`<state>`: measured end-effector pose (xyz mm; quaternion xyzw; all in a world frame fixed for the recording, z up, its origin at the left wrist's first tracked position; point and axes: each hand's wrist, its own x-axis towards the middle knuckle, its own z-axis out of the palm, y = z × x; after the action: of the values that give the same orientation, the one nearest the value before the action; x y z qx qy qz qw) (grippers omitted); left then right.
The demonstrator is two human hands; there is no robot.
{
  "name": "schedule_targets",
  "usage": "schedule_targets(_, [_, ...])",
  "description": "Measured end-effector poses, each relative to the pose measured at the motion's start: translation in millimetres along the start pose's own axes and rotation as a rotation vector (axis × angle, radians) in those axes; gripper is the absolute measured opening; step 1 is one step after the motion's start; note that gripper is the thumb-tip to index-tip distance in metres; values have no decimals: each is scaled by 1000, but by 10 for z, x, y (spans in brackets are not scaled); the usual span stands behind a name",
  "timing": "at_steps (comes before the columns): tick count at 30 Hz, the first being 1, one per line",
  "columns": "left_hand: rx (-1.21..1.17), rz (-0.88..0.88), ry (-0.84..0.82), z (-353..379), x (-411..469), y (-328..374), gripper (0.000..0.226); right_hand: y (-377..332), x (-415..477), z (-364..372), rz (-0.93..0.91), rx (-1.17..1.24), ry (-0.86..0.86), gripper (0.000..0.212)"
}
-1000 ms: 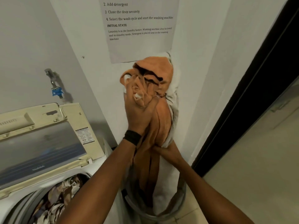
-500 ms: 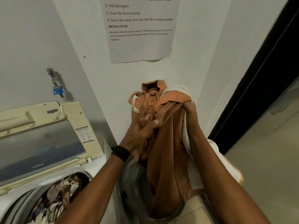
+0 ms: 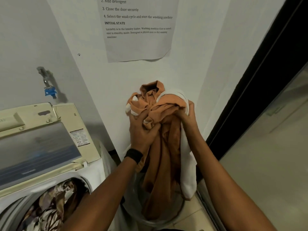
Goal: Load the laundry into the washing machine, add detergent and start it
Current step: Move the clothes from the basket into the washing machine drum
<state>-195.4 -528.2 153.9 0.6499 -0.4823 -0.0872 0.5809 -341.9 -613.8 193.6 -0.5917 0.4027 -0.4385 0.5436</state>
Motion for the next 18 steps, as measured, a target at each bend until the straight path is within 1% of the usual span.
schedule_targets(2, [34,-19,-17,-1,32,-9,60,264,-193,-55,-23,-115,2,108])
schedule_targets(4, [48,-37,-19,16,34,-7,66,759,-513,-93,2,-272,-69,130])
schedule_targets(6, [61,-51,-8,37,40,55,69,1269,-793,-144,54,-406,-142,142])
schedule_targets(8, [75,-71,-10,52,55,97,69,1639,-1014,-120,169,-560,-166,148])
schedule_targets(9, [81,-74,-11,56,63,110,69,1752,-1098,-66,253,-583,-173,145])
schedule_targets(10, [90,-74,-12,52,65,146,68,1828,-1109,1,309,-586,-167,131])
schedule_targets(13, [94,-52,15,4,78,238,65,1627,-1018,170,403,-396,-83,42])
schedule_targets(14, [96,-56,27,-54,98,271,63,1505,-965,164,432,-333,-98,24])
schedule_targets(15, [112,-49,44,-109,139,260,61,1320,-913,131,461,-265,-124,16])
schedule_targets(16, [138,-46,48,-177,178,254,61,1136,-859,87,451,-200,-117,22])
schedule_targets(17, [180,-36,52,-236,195,209,63,899,-835,30,379,-138,-88,44])
schedule_targets(18, [214,-30,31,-283,189,179,67,704,-794,-32,277,-45,-11,72])
